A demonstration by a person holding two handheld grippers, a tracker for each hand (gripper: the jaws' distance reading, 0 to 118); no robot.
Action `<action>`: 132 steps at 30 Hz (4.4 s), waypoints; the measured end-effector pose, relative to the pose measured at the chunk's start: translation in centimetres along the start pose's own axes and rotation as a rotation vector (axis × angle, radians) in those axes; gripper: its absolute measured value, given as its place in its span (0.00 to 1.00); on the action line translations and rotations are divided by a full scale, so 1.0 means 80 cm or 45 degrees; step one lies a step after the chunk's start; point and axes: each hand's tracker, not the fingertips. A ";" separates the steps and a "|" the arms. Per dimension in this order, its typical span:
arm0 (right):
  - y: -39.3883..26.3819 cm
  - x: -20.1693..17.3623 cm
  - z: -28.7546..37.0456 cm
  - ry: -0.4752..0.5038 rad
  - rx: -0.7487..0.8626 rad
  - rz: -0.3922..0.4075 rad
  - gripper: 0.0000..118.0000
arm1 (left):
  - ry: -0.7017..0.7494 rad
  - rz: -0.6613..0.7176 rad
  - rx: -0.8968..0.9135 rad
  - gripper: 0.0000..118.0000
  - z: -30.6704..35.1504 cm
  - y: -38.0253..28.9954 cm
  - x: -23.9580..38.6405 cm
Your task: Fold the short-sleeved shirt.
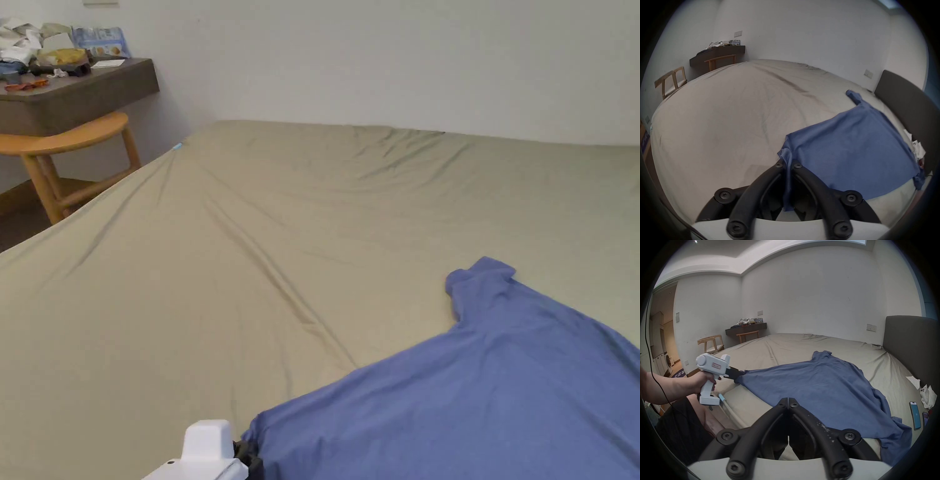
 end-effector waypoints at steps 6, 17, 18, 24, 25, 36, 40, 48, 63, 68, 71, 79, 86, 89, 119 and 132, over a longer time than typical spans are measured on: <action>0.027 0.085 -0.065 -0.089 -0.031 -0.026 0.01 | -0.045 -0.019 0.202 0.03 0.062 0.016 0.012; 0.149 0.353 -0.349 -0.315 -0.268 -0.160 1.00 | -0.129 -0.033 0.226 0.03 0.051 0.040 0.041; 0.156 0.371 -0.369 -0.267 -0.261 -0.218 1.00 | -0.104 -0.076 0.226 0.03 0.047 0.040 0.046; 0.181 0.417 -0.471 -0.238 -0.451 -0.123 1.00 | -0.105 -0.079 0.209 0.03 0.027 0.050 0.057; 0.178 0.418 -0.481 -0.211 -0.513 -0.133 0.99 | -0.104 -0.076 0.204 0.03 0.024 0.051 0.059; 0.160 0.425 -0.482 -0.099 -0.595 -0.205 0.03 | -0.201 -0.107 0.135 0.03 0.007 0.042 0.073; 0.190 0.407 -0.423 -0.156 -0.451 -0.169 0.03 | -0.186 -0.067 0.147 0.03 0.018 0.053 0.073; 0.275 0.335 -0.189 -0.244 -0.010 -0.018 0.03 | -0.189 -0.110 0.402 0.03 0.092 0.138 0.066; 0.394 0.259 0.156 -0.541 0.478 0.053 0.03 | -0.249 -0.074 0.781 0.03 0.269 0.357 0.061; 0.444 0.259 0.174 -0.576 0.575 0.072 0.03 | -0.233 -0.098 0.851 0.03 0.303 0.418 0.074; 0.482 0.272 0.157 -0.564 0.592 0.049 0.03 | -0.220 -0.090 0.867 0.03 0.303 0.460 0.083; 0.578 0.322 0.054 -0.682 0.635 0.105 0.03 | -0.100 -0.216 0.837 0.03 0.232 0.587 0.123; 0.665 0.368 -0.016 -0.719 0.774 0.045 0.03 | -0.025 -0.165 0.910 0.03 0.176 0.687 0.146; 0.690 0.379 -0.030 -0.702 0.841 0.011 0.03 | 0.002 -0.158 0.933 0.03 0.156 0.706 0.152; 0.176 0.287 0.013 -0.399 0.252 -0.078 0.03 | -0.060 -0.169 0.318 0.03 0.057 0.235 0.044; -0.007 0.236 0.091 -0.364 -0.174 -0.149 0.03 | -0.030 -0.242 0.100 0.03 0.110 0.048 0.004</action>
